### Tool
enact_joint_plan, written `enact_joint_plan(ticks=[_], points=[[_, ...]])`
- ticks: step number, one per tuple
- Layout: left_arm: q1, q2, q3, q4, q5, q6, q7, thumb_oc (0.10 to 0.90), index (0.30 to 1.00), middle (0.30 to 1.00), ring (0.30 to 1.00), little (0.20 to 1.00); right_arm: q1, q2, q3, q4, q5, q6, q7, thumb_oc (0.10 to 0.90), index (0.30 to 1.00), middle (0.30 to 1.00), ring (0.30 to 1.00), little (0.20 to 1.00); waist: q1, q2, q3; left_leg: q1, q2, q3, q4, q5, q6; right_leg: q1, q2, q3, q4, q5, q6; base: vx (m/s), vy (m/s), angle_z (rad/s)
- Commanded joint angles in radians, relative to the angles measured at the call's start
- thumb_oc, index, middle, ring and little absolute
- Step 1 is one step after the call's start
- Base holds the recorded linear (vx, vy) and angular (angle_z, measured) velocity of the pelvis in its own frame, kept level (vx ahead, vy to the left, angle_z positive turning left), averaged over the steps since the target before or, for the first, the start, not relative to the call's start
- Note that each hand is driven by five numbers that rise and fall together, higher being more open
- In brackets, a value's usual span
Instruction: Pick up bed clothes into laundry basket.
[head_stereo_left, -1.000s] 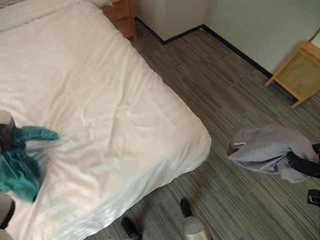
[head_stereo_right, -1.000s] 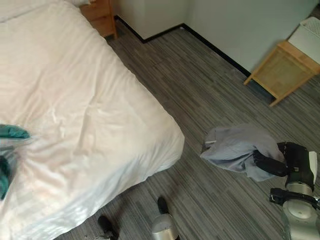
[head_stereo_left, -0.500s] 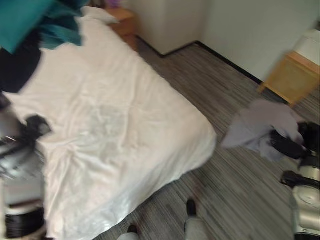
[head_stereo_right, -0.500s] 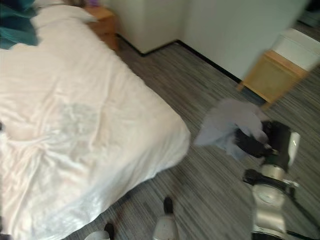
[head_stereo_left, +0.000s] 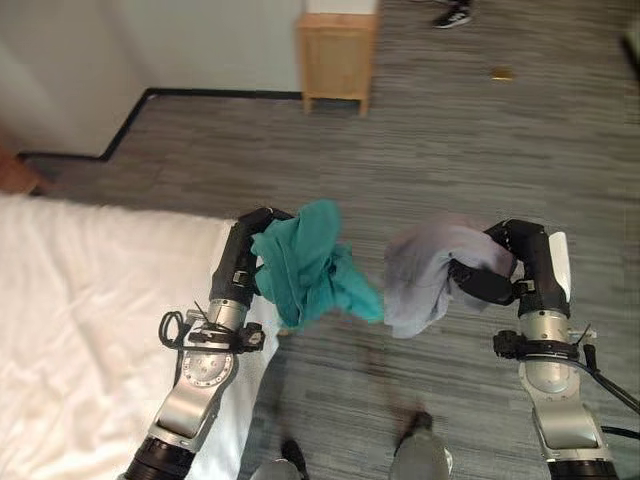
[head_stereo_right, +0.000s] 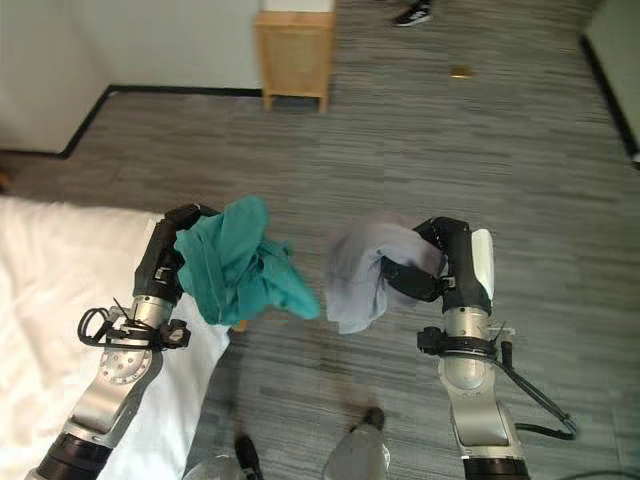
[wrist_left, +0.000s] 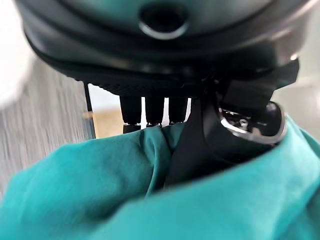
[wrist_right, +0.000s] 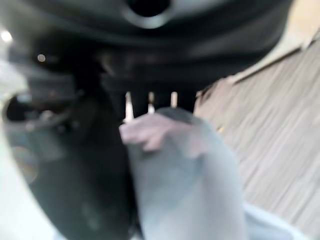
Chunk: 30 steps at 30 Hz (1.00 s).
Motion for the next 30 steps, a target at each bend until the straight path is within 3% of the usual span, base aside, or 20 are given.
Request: enact_joint_plan(ticks=[1, 3, 4, 5, 6, 8, 9, 10, 12, 14, 15, 17, 19, 20, 22, 24, 27, 28, 29, 30], points=[[-0.025, -0.023, 0.035, -0.121, 0.0, -0.109, -0.011, 0.4, 0.3, 0.3, 0.3, 0.3, -0.098, -0.079, -0.052, -0.15, 0.003, -0.082, -0.045, 0.4, 0.3, 0.3, 0.3, 0.3, 0.001, 0.032, -0.099, -0.053, 0.177, 0.014, 0.039, 0.064, -0.064, 0.053, 0.042, 0.04, -0.104, -0.043, 0.059, 0.05, -0.273, -0.9], [-0.017, -0.031, 0.027, -0.114, -0.007, -0.106, -0.01, 0.4, 0.3, 0.3, 0.3, 0.3, -0.132, -0.1, -0.017, -0.158, 0.01, -0.09, -0.046, 0.4, 0.3, 0.3, 0.3, 0.3, 0.011, 0.041, -0.068, -0.089, 0.223, -0.081, 0.23, 0.124, -0.066, 0.057, 0.121, 0.093, -0.141, -0.079, 0.011, 0.12, -0.432, -0.99], [-0.014, -0.038, 0.022, -0.102, -0.001, -0.104, -0.007, 0.4, 0.3, 0.3, 0.3, 0.3, -0.134, -0.12, -0.003, -0.163, 0.007, -0.094, -0.042, 0.4, 0.3, 0.3, 0.3, 0.3, 0.029, 0.031, -0.043, -0.142, 0.213, -0.201, 0.372, 0.116, -0.04, 0.059, 0.149, 0.129, -0.145, -0.102, -0.021, 0.11, -0.323, -1.3], [-0.016, -0.038, 0.02, -0.1, 0.0, -0.104, -0.006, 0.4, 0.3, 0.3, 0.3, 0.3, -0.134, -0.121, -0.005, -0.163, 0.007, -0.094, -0.042, 0.4, 0.3, 0.3, 0.3, 0.3, 0.024, 0.034, -0.042, -0.161, 0.219, -0.214, 0.4, 0.104, -0.041, 0.059, 0.151, 0.123, -0.143, -0.104, -0.023, 0.2, -0.616, -1.63], [-0.013, -0.057, -0.006, -0.068, -0.006, -0.095, -0.009, 0.4, 0.3, 0.3, 0.3, 0.3, -0.131, -0.163, 0.012, -0.158, -0.013, -0.09, -0.027, 0.4, 0.3, 0.3, 0.3, 0.3, 0.057, -0.036, 0.014, -0.318, 0.123, -0.387, 0.791, 0.053, -0.023, 0.096, 0.153, 0.154, -0.144, -0.13, -0.079, 0.12, -0.438, -1.28], [-0.015, -0.056, -0.006, -0.067, -0.005, -0.096, -0.009, 0.4, 0.3, 0.3, 0.3, 0.3, -0.133, -0.162, 0.011, -0.158, -0.013, -0.089, -0.026, 0.4, 0.3, 0.3, 0.3, 0.3, 0.049, -0.04, 0.01, -0.335, 0.117, -0.393, 0.799, 0.056, -0.018, 0.089, 0.147, 0.147, -0.145, -0.125, -0.078, 0.13, -0.302, -0.93], [-0.002, -0.049, -0.004, -0.048, 0.014, -0.087, -0.013, 0.4, 0.3, 0.3, 0.3, 0.3, -0.144, -0.159, 0.032, -0.156, -0.017, -0.082, -0.011, 0.4, 0.3, 0.3, 0.3, 0.3, 0.075, -0.059, 0.035, -0.442, 0.02, -0.391, 0.942, -0.029, -0.012, 0.113, 0.163, 0.182, -0.145, -0.153, -0.088, 0.22, -0.233, -0.49], [0.009, -0.047, 0.008, -0.048, 0.016, -0.091, -0.014, 0.4, 0.3, 0.3, 0.3, 0.3, -0.144, -0.158, 0.038, -0.157, -0.02, -0.082, -0.003, 0.4, 0.3, 0.3, 0.3, 0.3, 0.09, -0.061, 0.042, -0.489, -0.013, -0.372, 0.952, -0.047, -0.01, 0.125, 0.176, 0.195, -0.146, -0.165, -0.087, 0.34, -0.294, -0.65], [0.024, -0.056, 0.034, -0.044, 0.012, -0.093, -0.012, 0.4, 0.3, 0.3, 0.3, 0.3, -0.136, -0.155, 0.047, -0.157, -0.04, -0.076, 0.007, 0.4, 0.3, 0.3, 0.3, 0.3, 0.122, -0.056, 0.046, -0.565, -0.051, -0.298, 0.857, -0.057, 0.006, 0.158, 0.202, 0.199, -0.156, -0.19, -0.079, 0.34, -0.121, -0.66], [0.03, -0.06, 0.041, -0.038, 0.011, -0.093, -0.013, 0.4, 0.3, 0.3, 0.3, 0.3, -0.134, -0.15, 0.051, -0.151, -0.042, -0.075, 0.009, 0.4, 0.3, 0.3, 0.3, 0.3, 0.141, -0.054, 0.038, -0.58, -0.037, -0.246, 0.753, -0.043, 0.016, 0.172, 0.212, 0.203, -0.16, -0.212, -0.069, 0.4, 0.022, -0.45], [0.039, -0.067, 0.053, -0.029, 0.017, -0.083, -0.017, 0.4, 0.3, 0.3, 0.3, 0.3, -0.137, -0.138, 0.06, -0.122, -0.052, -0.067, 0.009, 0.4, 0.3, 0.3, 0.3, 0.3, 0.168, -0.021, 0.009, -0.586, -0.004, -0.16, 0.471, -0.008, 0.044, 0.22, 0.247, 0.2, -0.162, -0.253, -0.047, 0.64, 0.167, -0.35], [0.048, -0.068, 0.059, -0.012, 0.029, -0.068, -0.017, 0.4, 0.3, 0.3, 0.3, 0.3, -0.156, -0.13, 0.074, -0.083, -0.052, -0.064, 0.002, 0.4, 0.3, 0.3, 0.3, 0.3, 0.219, 0.008, -0.01, -0.596, 0.001, -0.137, 0.178, 0.125, 0.021, 0.283, 0.278, 0.214, -0.162, -0.3, -0.025, 0.78, 0.193, -0.39], [0.05, -0.071, 0.057, 0.003, 0.035, -0.069, -0.011, 0.4, 0.3, 0.3, 0.3, 0.3, -0.167, -0.126, 0.083, -0.068, -0.055, -0.064, -0.001, 0.4, 0.3, 0.3, 0.3, 0.3, 0.24, 0.004, -0.009, -0.602, 0.005, -0.143, 0.064, 0.167, 0.014, 0.315, 0.27, 0.217, -0.162, -0.32, -0.013, 0.66, 0.154, -0.45], [0.056, -0.065, 0.074, 0.027, 0.052, -0.042, -0.012, 0.4, 0.3, 0.3, 0.3, 0.3, -0.184, -0.108, 0.099, -0.038, -0.042, -0.054, 0.016, 0.4, 0.3, 0.3, 0.3, 0.3, 0.274, -0.015, -0.025, -0.637, 0.06, -0.13, -0.011, 0.2, 0.018, 0.403, 0.263, 0.225, -0.162, -0.366, 0.019, 0.69, 0.156, -0.77], [0.065, -0.06, 0.08, 0.034, 0.057, -0.039, -0.008, 0.4, 0.3, 0.3, 0.3, 0.3, -0.18, -0.093, 0.109, -0.032, -0.039, -0.053, 0.024, 0.4, 0.3, 0.3, 0.3, 0.3, 0.282, -0.026, -0.033, -0.626, 0.058, -0.124, -0.008, 0.239, 0.023, 0.428, 0.252, 0.243, -0.162, -0.354, 0.026, 0.7, 0.175, -0.35], [0.067, -0.049, 0.076, 0.052, 0.078, -0.018, -0.011, 0.4, 0.3, 0.3, 0.3, 0.3, -0.164, -0.067, 0.125, -0.001, -0.048, -0.046, 0.027, 0.4, 0.3, 0.3, 0.3, 0.3, 0.306, -0.081, -0.046, -0.607, 0.019, -0.146, 0.007, 0.28, 0.046, 0.433, 0.22, 0.267, -0.086, -0.266, 0.052, 0.71, 0.156, 0.48], [0.061, -0.019, 0.059, 0.069, 0.09, -0.009, -0.016, 0.4, 0.3, 0.3, 0.3, 0.3, -0.155, -0.054, 0.133, 0.027, -0.064, -0.034, 0.033, 0.4, 0.3, 0.3, 0.3, 0.3, 0.312, -0.14, -0.051, -0.557, -0.04, -0.15, 0.048, 0.211, 0.093, 0.383, 0.182, 0.282, 0.112, -0.054, 0.094, 0.68, 0.187, 0.48], [0.046, 0.004, 0.066, 0.069, 0.116, 0.003, -0.01, 0.4, 0.3, 0.3, 0.3, 0.3, -0.171, -0.058, 0.138, 0.038, -0.071, -0.026, 0.039, 0.4, 0.3, 0.3, 0.3, 0.3, 0.303, -0.139, -0.047, -0.485, -0.054, -0.162, 0.057, 0.148, 0.121, 0.315, 0.159, 0.282, 0.274, 0.128, 0.094, 0.89, 0.247, 0.88], [0.034, 0.022, 0.068, 0.067, 0.131, 0.008, -0.008, 0.4, 0.3, 0.3, 0.3, 0.3, -0.184, -0.06, 0.145, 0.041, -0.071, -0.025, 0.042, 0.4, 0.3, 0.3, 0.3, 0.3, 0.293, -0.132, -0.041, -0.425, -0.068, -0.18, 0.041, 0.112, 0.135, 0.268, 0.15, 0.276, 0.339, 0.175, 0.094, 0.95, 0.308, 0.75], [0.025, 0.026, 0.073, 0.057, 0.136, 0.004, -0.004, 0.4, 0.3, 0.3, 0.3, 0.3, -0.182, -0.06, 0.139, 0.034, -0.073, -0.025, 0.045, 0.4, 0.3, 0.3, 0.3, 0.3, 0.278, -0.115, -0.036, -0.376, -0.072, -0.198, 0.025, 0.092, 0.144, 0.216, 0.141, 0.261, 0.376, 0.152, 0.094, 0.82, 0.232, 0.58]])
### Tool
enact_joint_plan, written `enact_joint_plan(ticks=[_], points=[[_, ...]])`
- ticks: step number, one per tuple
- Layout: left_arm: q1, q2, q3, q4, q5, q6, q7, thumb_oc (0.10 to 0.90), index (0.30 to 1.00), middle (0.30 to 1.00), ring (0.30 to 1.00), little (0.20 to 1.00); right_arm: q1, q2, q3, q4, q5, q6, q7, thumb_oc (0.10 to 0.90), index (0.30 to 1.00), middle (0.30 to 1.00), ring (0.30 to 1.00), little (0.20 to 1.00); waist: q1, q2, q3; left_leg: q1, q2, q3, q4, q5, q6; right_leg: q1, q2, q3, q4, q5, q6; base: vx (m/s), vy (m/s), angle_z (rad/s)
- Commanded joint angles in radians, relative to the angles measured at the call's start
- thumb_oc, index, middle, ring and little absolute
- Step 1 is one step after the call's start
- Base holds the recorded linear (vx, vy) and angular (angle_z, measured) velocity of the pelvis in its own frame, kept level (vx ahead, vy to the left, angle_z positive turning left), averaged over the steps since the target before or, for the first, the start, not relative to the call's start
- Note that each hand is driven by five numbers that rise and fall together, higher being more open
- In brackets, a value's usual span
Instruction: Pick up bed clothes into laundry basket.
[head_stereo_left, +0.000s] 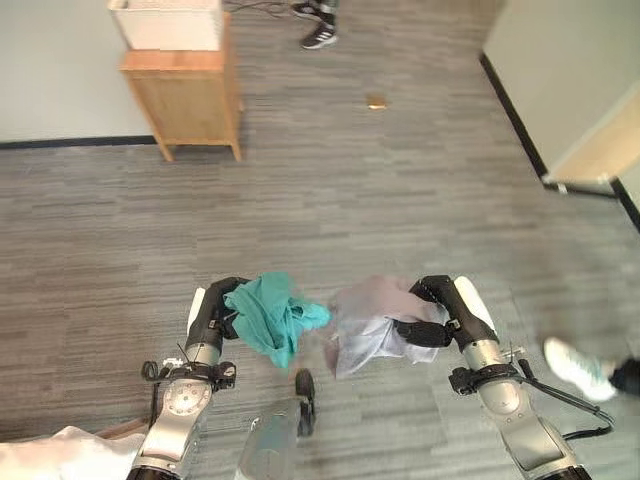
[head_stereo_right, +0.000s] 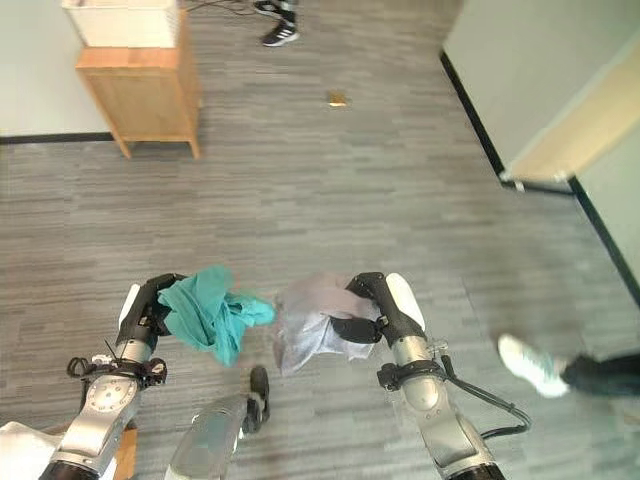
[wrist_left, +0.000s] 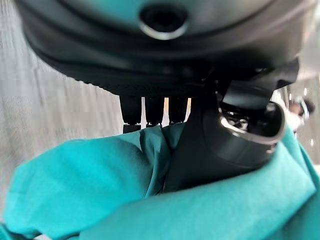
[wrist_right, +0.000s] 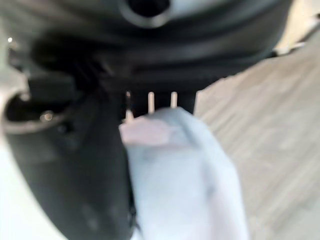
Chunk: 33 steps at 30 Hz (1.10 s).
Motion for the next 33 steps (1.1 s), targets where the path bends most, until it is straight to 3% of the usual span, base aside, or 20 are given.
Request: enact_joint_plan(ticks=[1, 3, 5, 7, 9, 10, 11, 13, 14, 16, 17, 19, 20, 21, 22, 24, 26, 28, 30, 33], points=[[-0.094, 0.06, -0.025, -0.196, 0.066, -0.094, 0.02, 0.4, 0.3, 0.3, 0.3, 0.3, -0.159, -0.041, -0.117, -0.061, -0.021, -0.076, -0.037, 0.4, 0.3, 0.3, 0.3, 0.3, 0.002, 0.054, -0.019, 0.167, 0.085, -0.164, -0.28, 0.134, -0.061, 0.005, 0.045, -0.081, -0.151, 0.172, 0.014, 0.88, 0.245, 0.71], [-0.152, 0.069, -0.027, -0.175, 0.096, -0.084, 0.025, 0.4, 0.3, 0.3, 0.3, 0.3, -0.158, -0.063, -0.137, -0.079, -0.03, -0.079, -0.031, 0.4, 0.3, 0.3, 0.3, 0.3, -0.072, 0.088, -0.004, 0.286, 0.078, -0.229, -0.307, 0.07, -0.076, -0.162, 0.079, -0.136, -0.161, 0.01, -0.006, 0.93, 0.104, 0.82], [-0.18, 0.064, -0.031, -0.163, 0.119, -0.084, 0.023, 0.4, 0.3, 0.3, 0.3, 0.3, -0.162, -0.078, -0.143, -0.085, -0.033, -0.078, -0.029, 0.4, 0.3, 0.3, 0.3, 0.3, -0.14, 0.1, 0.001, 0.372, 0.078, -0.278, -0.316, 0.011, -0.112, -0.22, 0.067, -0.204, -0.315, -0.036, -0.034, 0.79, -0.068, 2.5], [-0.194, 0.061, -0.028, -0.155, 0.124, -0.084, 0.026, 0.4, 0.3, 0.3, 0.3, 0.3, -0.164, -0.084, -0.144, -0.078, -0.03, -0.078, -0.032, 0.4, 0.3, 0.3, 0.3, 0.3, -0.17, 0.102, -0.002, 0.424, 0.081, -0.305, -0.317, -0.03, -0.135, -0.249, 0.071, -0.225, -0.442, -0.022, -0.045, 0.73, -0.147, 1.61], [-0.214, 0.053, -0.018, -0.148, 0.142, -0.092, 0.017, 0.4, 0.3, 0.3, 0.3, 0.3, -0.169, -0.093, -0.15, -0.089, -0.041, -0.066, -0.035, 0.4, 0.3, 0.3, 0.3, 0.3, -0.221, 0.11, -0.003, 0.559, 0.12, -0.355, -0.317, -0.121, -0.188, -0.384, 0.021, -0.225, -0.693, 0.086, -0.019, 0.87, -0.272, 0.81], [-0.216, 0.052, -0.016, -0.146, 0.143, -0.092, 0.016, 0.4, 0.3, 0.3, 0.3, 0.3, -0.17, -0.094, -0.149, -0.09, -0.042, -0.064, -0.034, 0.4, 0.3, 0.3, 0.3, 0.3, -0.223, 0.119, -0.006, 0.56, 0.128, -0.355, -0.317, -0.129, -0.189, -0.372, 0.032, -0.231, -0.714, 0.096, -0.015, 0.85, -0.292, 1.23], [-0.213, 0.048, -0.005, -0.142, 0.152, -0.105, 0.02, 0.4, 0.3, 0.3, 0.3, 0.3, -0.16, -0.088, -0.152, -0.099, -0.059, -0.055, -0.027, 0.4, 0.3, 0.3, 0.3, 0.3, -0.242, 0.134, -0.013, 0.634, 0.166, -0.376, -0.317, -0.177, -0.215, -0.422, -0.014, -0.228, -0.72, 0.125, 0.008, 0.81, -0.248, 1.1], [-0.192, 0.025, -0.013, -0.128, 0.151, -0.104, 0.014, 0.4, 0.3, 0.3, 0.3, 0.3, -0.139, -0.089, -0.15, -0.102, -0.071, -0.052, -0.007, 0.4, 0.3, 0.3, 0.3, 0.3, -0.27, 0.133, -0.03, 0.69, 0.201, -0.425, -0.26, -0.183, -0.229, -0.407, -0.008, -0.148, -0.672, 0.166, 0.006, 0.89, -0.32, 0.84], [-0.179, 0.013, -0.018, -0.126, 0.143, -0.103, 0.011, 0.4, 0.3, 0.3, 0.3, 0.3, -0.134, -0.094, -0.147, -0.092, -0.064, -0.053, -0.001, 0.4, 0.3, 0.3, 0.3, 0.3, -0.279, 0.143, -0.035, 0.674, 0.221, -0.436, -0.158, -0.148, -0.248, -0.384, 0.006, -0.123, -0.649, 0.163, -0.005, 0.68, -0.334, 0.77], [-0.14, -0.019, -0.025, -0.123, 0.102, -0.093, 0.0, 0.4, 0.3, 0.3, 0.3, 0.3, -0.12, -0.096, -0.14, -0.093, -0.052, -0.058, 0.003, 0.4, 0.3, 0.3, 0.3, 0.3, -0.277, 0.156, -0.036, 0.581, 0.276, -0.431, 0.146, 0.067, -0.262, -0.329, 0.047, -0.121, -0.612, 0.125, -0.067, 0.59, -0.465, 0.9], [-0.118, -0.026, -0.031, -0.126, 0.081, -0.09, -0.011, 0.4, 0.3, 0.3, 0.3, 0.3, -0.122, -0.097, -0.136, -0.096, -0.039, -0.06, 0.002, 0.4, 0.3, 0.3, 0.3, 0.3, -0.263, 0.144, -0.027, 0.502, 0.283, -0.442, 0.3, 0.131, -0.245, -0.286, 0.066, -0.134, -0.615, 0.097, -0.106, 0.54, -0.576, 0.73], [-0.087, -0.027, -0.032, -0.144, 0.047, -0.083, -0.017, 0.4, 0.3, 0.3, 0.3, 0.3, -0.14, -0.103, -0.128, -0.098, -0.004, -0.069, -0.013, 0.4, 0.3, 0.3, 0.3, 0.3, -0.217, 0.112, -0.007, 0.356, 0.265, -0.434, 0.523, 0.153, -0.209, -0.17, 0.105, -0.162, -0.657, 0.034, -0.163, 0.44, -0.507, 0.02], [-0.088, -0.025, -0.032, -0.146, 0.047, -0.082, -0.018, 0.4, 0.3, 0.3, 0.3, 0.3, -0.142, -0.102, -0.129, -0.096, -0.003, -0.07, -0.013, 0.4, 0.3, 0.3, 0.3, 0.3, -0.219, 0.107, -0.006, 0.347, 0.26, -0.437, 0.531, 0.155, -0.208, -0.171, 0.1, -0.164, -0.659, 0.038, -0.164, 0.68, -0.446, -0.85], [-0.061, -0.026, -0.027, -0.159, 0.034, -0.079, -0.022, 0.4, 0.3, 0.3, 0.3, 0.3, -0.167, -0.101, -0.121, -0.091, 0.01, -0.064, -0.009, 0.4, 0.3, 0.3, 0.3, 0.3, -0.144, 0.098, 0.025, 0.163, 0.213, -0.358, 0.55, 0.053, -0.195, -0.051, 0.139, -0.159, -0.691, -0.032, -0.176, 0.48, -0.223, -0.85], [-0.062, -0.025, -0.027, -0.16, 0.034, -0.078, -0.023, 0.4, 0.3, 0.3, 0.3, 0.3, -0.168, -0.101, -0.122, -0.09, 0.01, -0.064, -0.009, 0.4, 0.3, 0.3, 0.3, 0.3, -0.143, 0.093, 0.025, 0.162, 0.208, -0.354, 0.546, 0.059, -0.192, -0.054, 0.133, -0.157, -0.692, -0.029, -0.175, 0.74, -0.223, -0.71], [-0.046, -0.031, -0.02, -0.169, 0.052, -0.084, -0.026, 0.4, 0.3, 0.3, 0.3, 0.3, -0.168, -0.1, -0.124, -0.094, 0.017, -0.078, -0.012, 0.4, 0.3, 0.3, 0.3, 0.3, -0.095, 0.096, 0.02, 0.096, 0.139, -0.283, 0.338, 0.014, -0.164, 0.012, 0.156, -0.129, -0.706, -0.064, -0.156, 0.54, 0.014, -0.76], [-0.04, -0.031, -0.024, -0.178, 0.08, -0.09, -0.03, 0.4, 0.3, 0.3, 0.3, 0.3, -0.166, -0.107, -0.136, -0.094, 0.01, -0.083, -0.02, 0.4, 0.3, 0.3, 0.3, 0.3, -0.066, 0.106, 0.001, 0.056, 0.139, -0.182, 0.104, 0.065, -0.151, 0.082, 0.187, -0.128, -0.722, -0.113, -0.148, 0.61, 0.02, -0.93], [-0.059, -0.026, -0.027, -0.172, 0.104, -0.09, -0.024, 0.4, 0.3, 0.3, 0.3, 0.3, -0.161, -0.105, -0.158, -0.097, 0.005, -0.094, -0.045, 0.4, 0.3, 0.3, 0.3, 0.3, -0.064, 0.133, -0.015, 0.03, 0.196, 0.004, -0.092, 0.178, -0.182, 0.157, 0.235, -0.159, -0.729, -0.171, -0.141, 0.63, -0.007, -0.66], [-0.088, -0.015, -0.024, -0.164, 0.114, -0.079, -0.018, 0.4, 0.3, 0.3, 0.3, 0.3, -0.152, -0.103, -0.185, -0.107, 0.004, -0.092, -0.057, 0.4, 0.3, 0.3, 0.3, 0.3, -0.083, 0.122, -0.029, 0.042, 0.231, 0.16, -0.182, 0.194, -0.184, 0.213, 0.243, -0.19, -0.722, -0.209, -0.125, 0.53, 0.006, -0.09], [-0.081, 0.008, 0.001, -0.173, 0.128, -0.07, -0.013, 0.4, 0.3, 0.3, 0.3, 0.3, -0.136, -0.094, -0.2, -0.151, -0.025, -0.092, -0.039, 0.4, 0.3, 0.3, 0.3, 0.3, -0.078, 0.1, -0.067, 0.119, 0.147, 0.177, -0.249, 0.16, -0.098, 0.193, 0.23, -0.21, -0.521, -0.165, -0.071, 0.48, 0.076, 0.61]])
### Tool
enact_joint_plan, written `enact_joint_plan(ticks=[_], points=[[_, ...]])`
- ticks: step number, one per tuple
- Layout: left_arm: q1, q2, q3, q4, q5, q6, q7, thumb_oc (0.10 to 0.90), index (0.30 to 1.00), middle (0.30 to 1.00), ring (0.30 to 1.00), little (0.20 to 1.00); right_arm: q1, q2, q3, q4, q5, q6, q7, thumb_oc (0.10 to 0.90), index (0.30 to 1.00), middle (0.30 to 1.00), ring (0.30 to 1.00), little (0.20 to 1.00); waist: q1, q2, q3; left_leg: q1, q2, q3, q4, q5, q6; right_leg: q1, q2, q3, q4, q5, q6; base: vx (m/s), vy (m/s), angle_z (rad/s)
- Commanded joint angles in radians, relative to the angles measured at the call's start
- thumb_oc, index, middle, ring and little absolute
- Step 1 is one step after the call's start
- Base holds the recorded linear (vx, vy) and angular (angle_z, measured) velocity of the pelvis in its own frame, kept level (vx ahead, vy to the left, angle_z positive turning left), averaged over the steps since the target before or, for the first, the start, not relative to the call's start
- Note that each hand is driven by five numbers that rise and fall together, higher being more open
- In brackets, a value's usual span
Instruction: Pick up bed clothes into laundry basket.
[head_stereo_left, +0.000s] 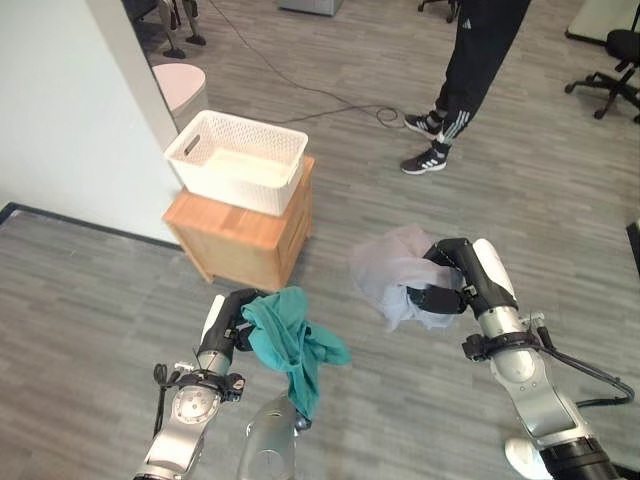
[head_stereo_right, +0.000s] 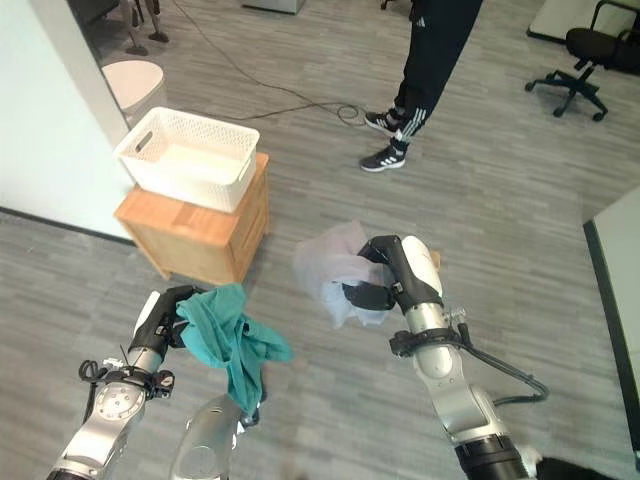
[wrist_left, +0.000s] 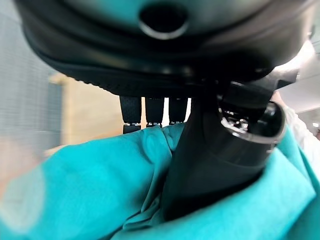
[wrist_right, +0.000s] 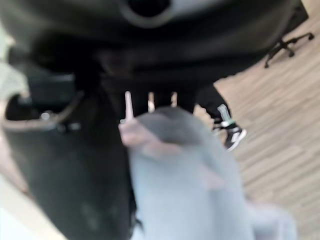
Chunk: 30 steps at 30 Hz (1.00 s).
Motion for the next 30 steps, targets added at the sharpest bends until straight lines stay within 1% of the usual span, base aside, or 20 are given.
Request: enact_joint_plan(ticks=[1, 2, 3, 4, 5, 6, 7, 8, 9, 10, 11, 12, 13, 15, 18, 21, 23, 25, 26, 30], points=[[-0.095, 0.045, 0.045, -0.145, 0.017, -0.103, 0.041, 0.4, 0.3, 0.3, 0.3, 0.3, -0.145, -0.044, -0.12, -0.135, -0.01, -0.107, -0.05, 0.4, 0.3, 0.3, 0.3, 0.3, 0.071, 0.058, -0.047, 0.198, 0.027, -0.076, -0.218, -0.004, -0.22, -0.172, -0.046, 0.049, 0.17, 0.125, 0.089, 0.44, 0.054, 0.79], [-0.09, 0.053, 0.054, -0.144, 0.023, -0.106, 0.061, 0.4, 0.3, 0.3, 0.3, 0.3, -0.135, -0.039, -0.128, -0.161, -0.04, -0.107, -0.045, 0.4, 0.3, 0.3, 0.3, 0.3, 0.064, 0.039, -0.046, 0.231, 0.01, -0.072, -0.221, -0.011, -0.18, -0.242, -0.079, 0.048, 0.368, 0.281, 0.164, 0.24, 0.025, 0.48], [-0.09, 0.054, 0.054, -0.144, 0.023, -0.106, 0.061, 0.4, 0.3, 0.3, 0.3, 0.3, -0.134, -0.037, -0.128, -0.164, -0.042, -0.106, -0.044, 0.4, 0.3, 0.3, 0.3, 0.3, 0.065, 0.038, -0.048, 0.228, 0.008, -0.071, -0.224, -0.01, -0.178, -0.251, -0.083, 0.05, 0.381, 0.277, 0.164, 0.52, -0.006, 0.42], [-0.09, 0.064, 0.068, -0.145, 0.044, -0.102, 0.084, 0.4, 0.3, 0.3, 0.3, 0.3, -0.132, -0.032, -0.153, -0.205, -0.07, -0.113, -0.056, 0.4, 0.3, 0.3, 0.3, 0.3, 0.026, 0.056, -0.042, 0.297, 0.011, -0.116, -0.258, -0.028, -0.169, -0.371, -0.096, 0.089, 0.61, 0.381, 0.164, 0.28, 0.014, 0.37], [-0.091, 0.064, 0.068, -0.145, 0.044, -0.102, 0.084, 0.4, 0.3, 0.3, 0.3, 0.3, -0.132, -0.032, -0.153, -0.205, -0.07, -0.113, -0.055, 0.4, 0.3, 0.3, 0.3, 0.3, 0.026, 0.055, -0.043, 0.296, 0.01, -0.116, -0.258, -0.028, -0.169, -0.374, -0.097, 0.089, 0.613, 0.379, 0.164, 0.56, -0.028, 0.59], [-0.084, 0.071, 0.092, -0.159, 0.05, -0.112, 0.1, 0.4, 0.3, 0.3, 0.3, 0.3, -0.124, -0.041, -0.192, -0.244, -0.081, -0.12, -0.069, 0.4, 0.3, 0.3, 0.3, 0.3, -0.003, 0.078, -0.039, 0.361, 0.028, -0.161, -0.272, -0.05, -0.177, -0.463, -0.155, 0.092, 0.669, 0.378, 0.164, 0.39, -0.048, 0.58], [-0.075, 0.065, 0.1, -0.171, 0.046, -0.118, 0.102, 0.4, 0.3, 0.3, 0.3, 0.3, -0.116, -0.047, -0.212, -0.263, -0.084, -0.122, -0.076, 0.4, 0.3, 0.3, 0.3, 0.3, -0.023, 0.076, -0.035, 0.375, 0.017, -0.191, -0.274, -0.061, -0.181, -0.48, -0.195, 0.089, 0.642, 0.353, 0.164, 0.39, -0.05, 0.35], [-0.074, 0.065, 0.101, -0.172, 0.046, -0.118, 0.102, 0.4, 0.3, 0.3, 0.3, 0.3, -0.116, -0.047, -0.212, -0.264, -0.084, -0.121, -0.076, 0.4, 0.3, 0.3, 0.3, 0.3, -0.026, 0.075, -0.035, 0.375, 0.015, -0.193, -0.274, -0.061, -0.181, -0.479, -0.197, 0.087, 0.643, 0.352, 0.164, 0.24, -0.051, 0.77], [-0.077, 0.069, 0.107, -0.177, 0.047, -0.125, 0.107, 0.4, 0.3, 0.3, 0.3, 0.3, -0.121, -0.058, -0.237, -0.277, -0.09, -0.128, -0.095, 0.4, 0.3, 0.3, 0.3, 0.3, -0.034, 0.076, -0.032, 0.383, 0.01, -0.222, -0.28, -0.062, -0.188, -0.503, -0.215, 0.101, 0.574, 0.336, 0.163, 0.32, -0.15, 1.26], [-0.07, 0.075, 0.119, -0.195, 0.044, -0.143, 0.114, 0.4, 0.3, 0.3, 0.3, 0.3, -0.124, -0.088, -0.296, -0.306, -0.101, -0.13, -0.127, 0.4, 0.3, 0.3, 0.3, 0.3, -0.052, 0.066, -0.031, 0.391, 0.0, -0.275, -0.277, -0.075, -0.207, -0.504, -0.234, 0.13, 0.443, 0.27, 0.142, 0.41, -0.262, 1.9], [-0.068, 0.076, 0.124, -0.199, 0.038, -0.155, 0.121, 0.4, 0.3, 0.3, 0.3, 0.3, -0.122, -0.106, -0.334, -0.318, -0.117, -0.129, -0.154, 0.4, 0.3, 0.3, 0.3, 0.3, -0.065, 0.057, -0.031, 0.391, -0.002, -0.316, -0.277, -0.078, -0.221, -0.504, -0.223, 0.177, 0.337, 0.246, 0.131, 0.5, -0.398, 1.88], [-0.063, 0.071, 0.146, -0.202, 0.01, -0.175, 0.143, 0.4, 0.3, 0.3, 0.3, 0.3, -0.113, -0.116, -0.428, -0.361, -0.127, -0.125, -0.216, 0.4, 0.3, 0.3, 0.3, 0.3, -0.094, 0.047, -0.039, 0.399, -0.014, -0.411, -0.28, -0.091, -0.237, -0.5, -0.167, 0.324, 0.191, 0.23, 0.122, 0.32, -0.383, 1.84], [-0.061, 0.07, 0.164, -0.208, -0.011, -0.188, 0.151, 0.4, 0.3, 0.3, 0.3, 0.3, -0.108, -0.122, -0.48, -0.388, -0.133, -0.123, -0.247, 0.4, 0.3, 0.3, 0.3, 0.3, -0.103, 0.043, -0.038, 0.394, -0.016, -0.451, -0.279, -0.079, -0.242, -0.501, -0.148, 0.396, 0.148, 0.245, 0.115, 0.32, -0.349, 1.92], [-0.041, 0.062, 0.209, -0.22, -0.062, -0.213, 0.164, 0.4, 0.3, 0.3, 0.3, 0.3, -0.123, -0.137, -0.55, -0.429, -0.122, -0.126, -0.282, 0.4, 0.3, 0.3, 0.3, 0.3, -0.095, 0.035, -0.049, 0.385, -0.022, -0.516, -0.278, -0.078, -0.252, -0.486, -0.144, 0.462, 0.085, 0.26, 0.104, 0.1, -0.223, 2.25], [0.031, 0.046, 0.297, -0.213, -0.083, -0.224, 0.185, 0.4, 0.3, 0.3, 0.3, 0.3, -0.187, -0.17, -0.572, -0.466, -0.102, -0.123, -0.272, 0.4, 0.3, 0.3, 0.3, 0.3, -0.063, 0.018, -0.08, 0.389, -0.029, -0.578, -0.275, -0.073, -0.263, -0.426, -0.16, 0.423, 0.022, 0.251, 0.099, 0.08, -0.197, 1.87], [0.089, 0.028, 0.348, -0.19, -0.105, -0.226, 0.192, 0.4, 0.3, 0.3, 0.3, 0.3, -0.313, -0.284, -0.48, -0.423, -0.059, -0.127, -0.242, 0.4, 0.3, 0.3, 0.3, 0.3, -0.037, 0.014, -0.095, 0.395, -0.02, -0.602, -0.277, -0.066, -0.28, -0.371, -0.152, 0.385, -0.043, 0.263, 0.091, 0.03, -0.203, 0.67], [0.103, 0.028, 0.358, -0.167, -0.117, -0.228, 0.195, 0.4, 0.3, 0.3, 0.3, 0.3, -0.349, -0.311, -0.436, -0.396, -0.038, -0.125, -0.228, 0.4, 0.3, 0.3, 0.3, 0.3, -0.027, 0.014, -0.096, 0.395, -0.015, -0.607, -0.276, -0.06, -0.286, -0.36, -0.152, 0.372, -0.049, 0.266, 0.088, 0.0, -0.142, 0.27], [0.122, 0.037, 0.376, -0.121, -0.131, -0.221, 0.204, 0.4, 0.3, 0.3, 0.3, 0.3, -0.455, -0.382, -0.314, -0.332, -0.026, -0.096, -0.178, 0.4, 0.3, 0.3, 0.3, 0.3, 0.014, 0.008, -0.103, 0.398, 0.0, -0.616, -0.275, -0.047, -0.302, -0.332, -0.145, 0.336, -0.063, 0.257, 0.079, 0.0, -0.187, 0.53], [0.124, 0.031, 0.378, -0.11, -0.138, -0.218, 0.203, 0.4, 0.3, 0.3, 0.3, 0.3, -0.487, -0.396, -0.281, -0.304, -0.022, -0.09, -0.172, 0.4, 0.3, 0.3, 0.3, 0.3, 0.016, 0.01, -0.1, 0.399, 0.005, -0.621, -0.274, -0.043, -0.308, -0.324, -0.141, 0.325, -0.063, 0.252, 0.075, -0.04, -0.141, 0.58], [0.105, 0.028, 0.35, -0.089, -0.156, -0.208, 0.198, 0.4, 0.3, 0.3, 0.3, 0.3, -0.487, -0.451, -0.275, -0.187, -0.012, -0.055, -0.184, 0.4, 0.3, 0.3, 0.3, 0.3, 0.044, -0.004, -0.088, 0.368, 0.027, -0.642, -0.262, -0.015, -0.356, -0.298, -0.135, 0.233, -0.068, 0.228, 0.063, -0.03, -0.099, 0.63]])
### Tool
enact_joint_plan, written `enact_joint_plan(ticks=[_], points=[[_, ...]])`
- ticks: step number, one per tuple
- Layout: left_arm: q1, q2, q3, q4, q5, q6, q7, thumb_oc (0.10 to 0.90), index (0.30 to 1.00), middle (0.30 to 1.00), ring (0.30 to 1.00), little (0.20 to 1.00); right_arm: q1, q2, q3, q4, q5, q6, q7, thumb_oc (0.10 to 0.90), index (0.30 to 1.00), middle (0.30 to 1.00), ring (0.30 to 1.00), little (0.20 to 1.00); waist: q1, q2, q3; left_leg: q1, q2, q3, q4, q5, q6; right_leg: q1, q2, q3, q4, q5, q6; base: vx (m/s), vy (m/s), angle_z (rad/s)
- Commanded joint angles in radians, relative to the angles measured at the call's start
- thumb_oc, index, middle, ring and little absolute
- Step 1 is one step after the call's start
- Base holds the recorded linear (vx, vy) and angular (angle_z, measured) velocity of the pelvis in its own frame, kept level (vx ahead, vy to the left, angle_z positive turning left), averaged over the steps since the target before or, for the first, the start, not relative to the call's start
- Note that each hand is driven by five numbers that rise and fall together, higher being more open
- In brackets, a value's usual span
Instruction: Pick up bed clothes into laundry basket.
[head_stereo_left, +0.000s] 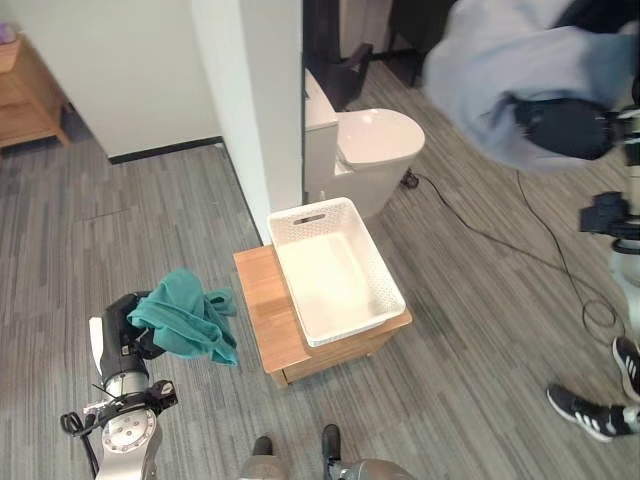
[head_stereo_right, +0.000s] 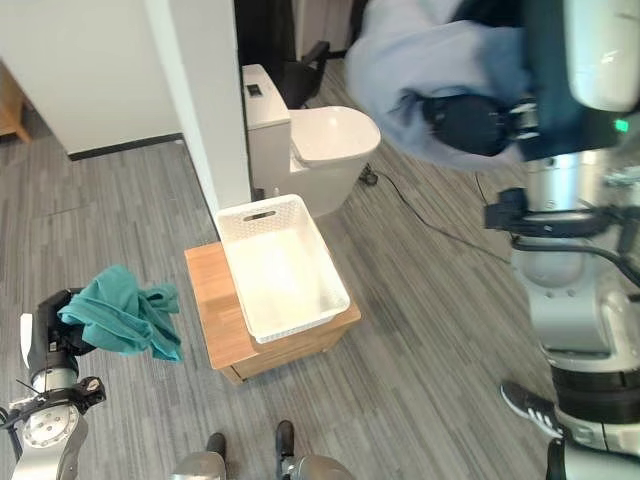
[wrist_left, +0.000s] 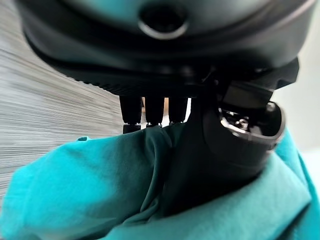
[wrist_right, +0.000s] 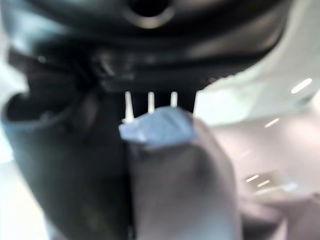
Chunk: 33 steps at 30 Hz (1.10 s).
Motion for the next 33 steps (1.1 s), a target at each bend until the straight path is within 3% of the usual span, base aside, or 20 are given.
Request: enact_joint_plan(ticks=[1, 3, 14, 22, 33], points=[[-0.064, 0.111, 0.024, -0.069, -0.02, -0.115, 0.024, 0.4, 0.3, 0.3, 0.3, 0.3, -0.011, -0.033, -0.102, 0.028, 0.046, 0.02, -0.05, 0.4, 0.3, 0.3, 0.3, 0.3, 0.015, -0.033, -0.128, -0.108, -0.025, -0.04, -0.015, 0.024, -0.016, 0.09, -0.234, -0.147, 0.007, -0.06, 0.1, 0.03, -0.118, 0.94], [-0.073, 0.106, -0.013, -0.064, -0.022, -0.105, 0.005, 0.4, 0.3, 0.3, 0.3, 0.3, 0.029, -0.06, -0.122, 0.086, 0.061, 0.043, -0.044, 0.4, 0.3, 0.3, 0.3, 0.3, 0.023, -0.039, -0.129, -0.116, -0.017, -0.052, -0.017, 0.025, -0.031, 0.122, -0.227, -0.216, 0.006, -0.083, 0.097, 0.07, -0.104, 0.81], [-0.087, 0.113, -0.083, -0.058, -0.033, -0.095, -0.038, 0.4, 0.3, 0.3, 0.3, 0.3, 0.024, -0.028, -0.062, 0.228, 0.117, 0.052, -0.039, 0.4, 0.3, 0.3, 0.3, 0.3, 0.043, -0.038, -0.138, -0.115, -0.013, -0.062, -0.026, 0.025, -0.046, 0.143, -0.228, -0.283, 0.005, -0.097, 0.098, 0.04, -0.007, 0.16], [-0.075, 0.102, -0.086, -0.049, -0.032, -0.084, -0.059, 0.4, 0.3, 0.3, 0.3, 0.3, 0.072, 0.098, -0.039, 0.234, 0.093, 0.062, -0.015, 0.4, 0.3, 0.3, 0.3, 0.3, 0.064, -0.026, -0.136, -0.127, -0.025, -0.071, -0.033, 0.02, -0.042, 0.145, -0.239, -0.319, 0.004, -0.102, 0.1, 0.04, 0.016, 0.0], [-0.064, 0.101, -0.076, -0.044, -0.024, -0.073, -0.074, 0.4, 0.3, 0.3, 0.3, 0.3, 0.192, 0.21, -0.014, 0.326, 0.06, 0.087, 0.011, 0.4, 0.3, 0.3, 0.3, 0.3, 0.076, -0.021, -0.119, -0.135, -0.037, -0.077, -0.035, 0.01, -0.036, 0.135, -0.245, -0.327, 0.004, -0.105, 0.098, 0.01, 0.002, 0.02]])
